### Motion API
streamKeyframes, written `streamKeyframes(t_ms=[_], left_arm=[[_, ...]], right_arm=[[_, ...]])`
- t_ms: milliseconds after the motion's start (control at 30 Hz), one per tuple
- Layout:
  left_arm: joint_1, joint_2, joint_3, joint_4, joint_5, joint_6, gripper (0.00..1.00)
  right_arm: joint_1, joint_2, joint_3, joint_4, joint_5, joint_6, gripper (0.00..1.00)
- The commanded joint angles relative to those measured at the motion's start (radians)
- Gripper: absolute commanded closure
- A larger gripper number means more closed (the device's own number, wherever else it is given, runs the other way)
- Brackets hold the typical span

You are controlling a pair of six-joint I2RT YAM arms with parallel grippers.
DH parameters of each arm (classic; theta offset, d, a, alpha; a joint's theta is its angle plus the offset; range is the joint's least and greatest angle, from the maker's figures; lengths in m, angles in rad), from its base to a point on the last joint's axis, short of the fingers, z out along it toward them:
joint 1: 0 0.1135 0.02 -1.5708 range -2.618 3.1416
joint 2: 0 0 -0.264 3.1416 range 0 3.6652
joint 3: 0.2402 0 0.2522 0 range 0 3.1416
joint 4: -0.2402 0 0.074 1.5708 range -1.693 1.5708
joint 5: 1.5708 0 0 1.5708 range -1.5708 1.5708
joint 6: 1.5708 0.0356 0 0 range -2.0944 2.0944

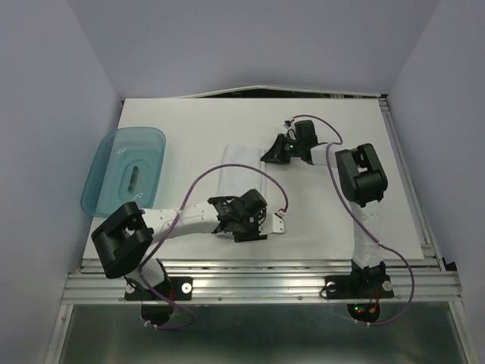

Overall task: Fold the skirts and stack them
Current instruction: Fold the skirt

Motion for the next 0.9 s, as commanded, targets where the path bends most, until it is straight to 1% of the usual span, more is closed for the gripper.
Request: streamKeyframes(t_ms=[0,33,67,100,133,167,200,267,300,333,367,400,433,467,567,633,667,700,767,800,867], left_arm=[[0.052,-0.134,0.004,-0.031,0.044,-0.048,0.45],[0.099,-0.188,0.015,-0.041,0.054,-0.064,0.42],[0.127,-0.211,0.038,-0.042,0.064,-0.081,0.42],[0.157,-0.243,0.053,-0.042,0.083,-0.123,0.41],[0.220,-0.254,0.087,-0.038,0.106,-0.169,0.41],[0.251,-0.257,0.107,-0.036,0.120,-0.170,0.41],[0.282,-0.259,0.124,-0.024,0.130,-0.208,0.41],[0.360,-0.240,0.174,-0.001,0.140,-0.251,0.43],[0.378,-0.225,0.195,0.008,0.138,-0.272,0.43],[0.394,-0.181,0.219,0.018,0.132,-0.327,0.45],[0.409,-0.155,0.244,0.022,0.126,-0.364,0.46],[0.424,-0.122,0.303,0.022,0.079,-0.407,0.46],[0.428,-0.051,0.342,-0.001,0.060,-0.480,0.49],[0.429,-0.014,0.415,-0.014,0.030,-0.514,0.50],[0.429,0.120,0.522,-0.035,-0.003,-0.617,0.52],[0.428,0.203,0.563,-0.012,-0.006,-0.647,0.51],[0.426,0.229,0.607,-0.004,-0.035,-0.662,0.51],[0.426,0.291,0.638,-0.016,-0.046,-0.685,0.51],[0.426,0.353,0.728,-0.037,-0.086,-0.699,0.52],[0.426,0.401,0.750,-0.050,-0.096,-0.709,0.52],[0.426,0.432,0.778,-0.045,-0.107,-0.713,0.53]], right_arm=[[0.000,-0.028,-0.041,-0.054,0.069,-0.066,0.99],[0.000,-0.037,-0.047,-0.056,0.071,-0.069,0.98],[0.000,-0.045,-0.049,-0.057,0.070,-0.071,0.91],[-0.010,-0.060,-0.050,-0.057,0.068,-0.071,0.79],[-0.011,-0.078,-0.052,-0.057,0.068,-0.074,0.67],[-0.011,-0.078,-0.053,-0.059,0.069,-0.071,0.61],[-0.020,-0.097,-0.053,-0.059,0.074,-0.071,0.58],[-0.020,-0.114,-0.047,-0.072,0.085,-0.065,0.55],[-0.020,-0.123,-0.042,-0.082,0.088,-0.065,0.53],[-0.020,-0.138,-0.038,-0.092,0.099,-0.068,0.51],[-0.030,-0.147,-0.033,-0.109,0.105,-0.074,0.50],[-0.030,-0.158,-0.024,-0.146,0.115,-0.077,0.49],[-0.030,-0.184,-0.021,-0.160,0.128,-0.080,0.49],[-0.040,-0.196,-0.021,-0.181,0.152,-0.088,0.49],[-0.040,-0.245,-0.059,-0.186,0.165,-0.092,0.57],[-0.040,-0.246,-0.073,-0.187,0.143,-0.088,0.59],[-0.040,-0.232,-0.073,-0.178,0.120,-0.088,0.60],[-0.040,-0.223,-0.073,-0.166,0.113,-0.088,0.62],[-0.040,-0.203,-0.070,-0.125,0.097,-0.075,0.63],[-0.040,-0.177,-0.065,-0.123,0.094,-0.071,0.64],[-0.040,-0.145,-0.044,-0.091,0.071,-0.054,0.65]])
